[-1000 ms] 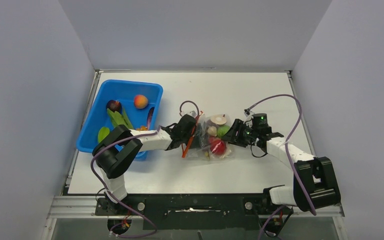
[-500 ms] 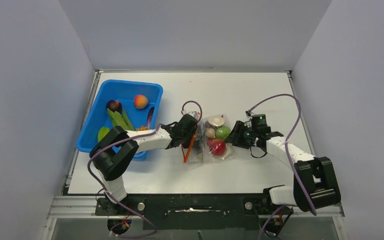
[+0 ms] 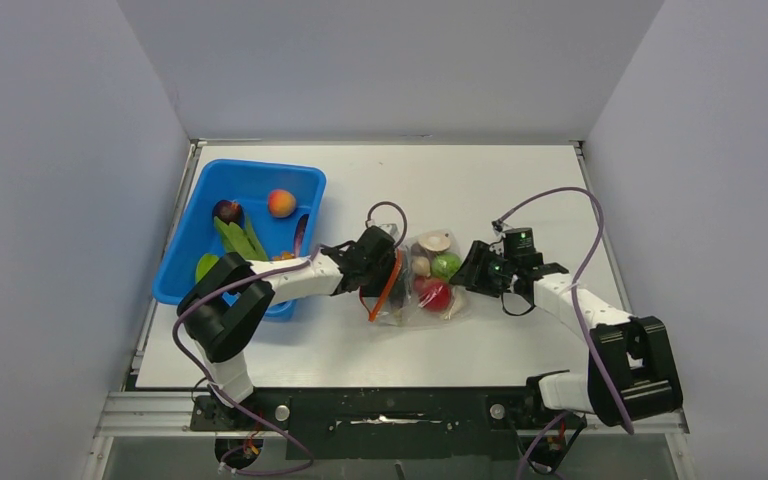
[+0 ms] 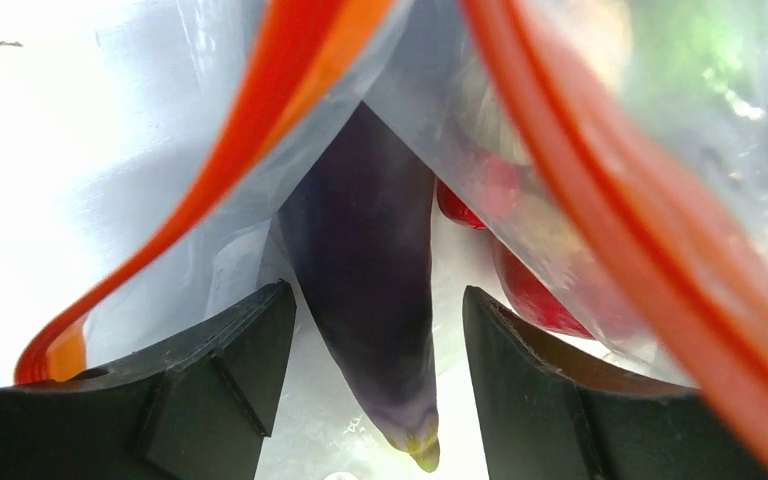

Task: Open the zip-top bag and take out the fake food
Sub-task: Pick up the fake vegetable from the zipper food storage bag.

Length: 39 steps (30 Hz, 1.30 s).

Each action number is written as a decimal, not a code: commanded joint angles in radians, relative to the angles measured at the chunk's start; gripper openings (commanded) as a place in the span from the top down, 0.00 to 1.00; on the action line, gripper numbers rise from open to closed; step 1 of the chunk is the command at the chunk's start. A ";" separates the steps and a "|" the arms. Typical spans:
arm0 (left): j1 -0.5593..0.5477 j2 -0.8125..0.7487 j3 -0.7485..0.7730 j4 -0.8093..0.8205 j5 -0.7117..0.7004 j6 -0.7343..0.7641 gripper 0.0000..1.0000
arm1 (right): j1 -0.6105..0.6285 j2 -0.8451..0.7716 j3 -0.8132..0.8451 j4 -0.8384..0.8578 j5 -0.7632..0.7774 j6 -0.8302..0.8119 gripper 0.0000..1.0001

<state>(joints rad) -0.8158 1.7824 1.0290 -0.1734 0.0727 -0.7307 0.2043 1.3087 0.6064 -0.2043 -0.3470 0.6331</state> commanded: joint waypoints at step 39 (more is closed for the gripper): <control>0.093 -0.231 -0.122 0.137 0.175 -0.077 1.00 | 0.402 -0.201 -0.121 0.286 0.084 -0.988 0.39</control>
<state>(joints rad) -0.7643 1.6081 0.9081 -0.0788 0.1467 -0.8295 0.5983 1.0939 0.4686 0.0811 -0.2584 -0.1410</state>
